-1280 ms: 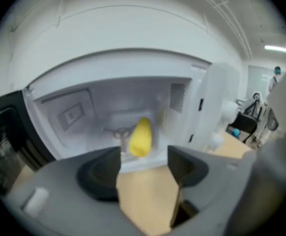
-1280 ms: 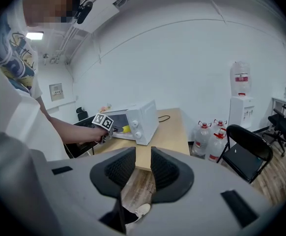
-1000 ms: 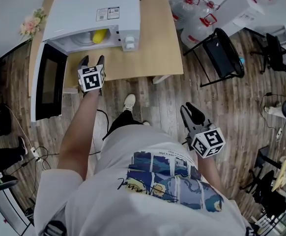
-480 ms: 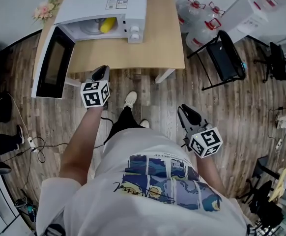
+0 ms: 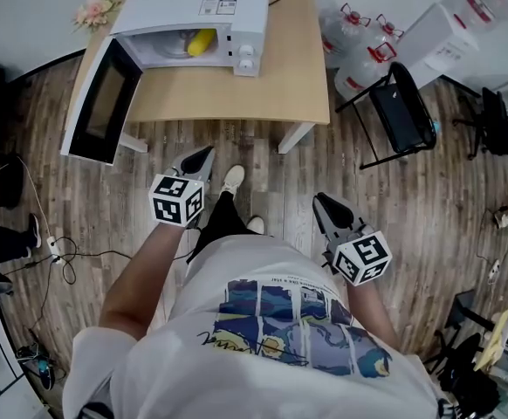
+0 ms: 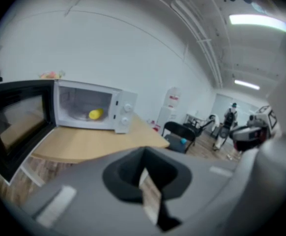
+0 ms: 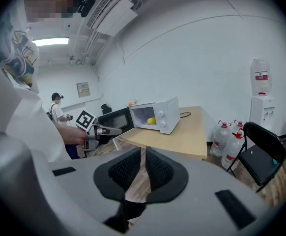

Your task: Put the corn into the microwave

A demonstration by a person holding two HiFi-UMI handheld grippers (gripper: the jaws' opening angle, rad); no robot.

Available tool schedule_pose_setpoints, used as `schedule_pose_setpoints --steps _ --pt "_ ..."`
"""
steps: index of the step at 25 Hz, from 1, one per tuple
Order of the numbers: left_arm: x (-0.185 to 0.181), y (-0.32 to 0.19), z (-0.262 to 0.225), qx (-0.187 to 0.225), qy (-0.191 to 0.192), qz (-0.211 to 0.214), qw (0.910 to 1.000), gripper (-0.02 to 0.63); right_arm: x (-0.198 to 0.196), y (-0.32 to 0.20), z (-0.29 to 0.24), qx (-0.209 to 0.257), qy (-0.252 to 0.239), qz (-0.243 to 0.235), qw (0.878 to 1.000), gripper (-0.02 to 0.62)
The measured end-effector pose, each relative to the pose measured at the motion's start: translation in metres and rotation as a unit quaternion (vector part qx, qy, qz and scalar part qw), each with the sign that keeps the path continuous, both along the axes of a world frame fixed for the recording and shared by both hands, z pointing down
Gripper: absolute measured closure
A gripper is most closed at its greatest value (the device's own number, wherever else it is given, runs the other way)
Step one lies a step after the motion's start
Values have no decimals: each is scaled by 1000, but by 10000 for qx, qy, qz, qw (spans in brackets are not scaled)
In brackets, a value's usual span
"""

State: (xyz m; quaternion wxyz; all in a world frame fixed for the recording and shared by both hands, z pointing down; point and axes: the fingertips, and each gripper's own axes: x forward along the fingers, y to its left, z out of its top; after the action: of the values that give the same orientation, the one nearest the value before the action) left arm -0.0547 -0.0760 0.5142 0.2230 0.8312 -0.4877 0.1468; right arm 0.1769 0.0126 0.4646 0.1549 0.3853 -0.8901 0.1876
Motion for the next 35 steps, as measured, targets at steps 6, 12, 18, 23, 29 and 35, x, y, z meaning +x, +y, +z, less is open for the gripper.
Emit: schedule_pose_setpoints --steps 6,12,18,23,29,35 --pt "33 30 -6 -74 66 496 9987 598 1 8 -2 45 -2 -59 10000 568" --pt "52 32 -12 -29 39 782 9969 598 4 9 -5 113 -46 -10 9999 572" --pt "57 24 -23 77 79 841 9964 598 4 7 -8 144 -45 -3 9999 575" --pt "54 21 -21 36 60 837 9965 598 -1 5 -8 170 -47 -63 9998 577" --pt "52 23 -19 -18 45 809 9967 598 -7 3 -5 128 -55 -178 9997 579" --pt "51 24 -15 -77 32 784 9969 598 -12 -1 -5 158 -50 -273 9995 581"
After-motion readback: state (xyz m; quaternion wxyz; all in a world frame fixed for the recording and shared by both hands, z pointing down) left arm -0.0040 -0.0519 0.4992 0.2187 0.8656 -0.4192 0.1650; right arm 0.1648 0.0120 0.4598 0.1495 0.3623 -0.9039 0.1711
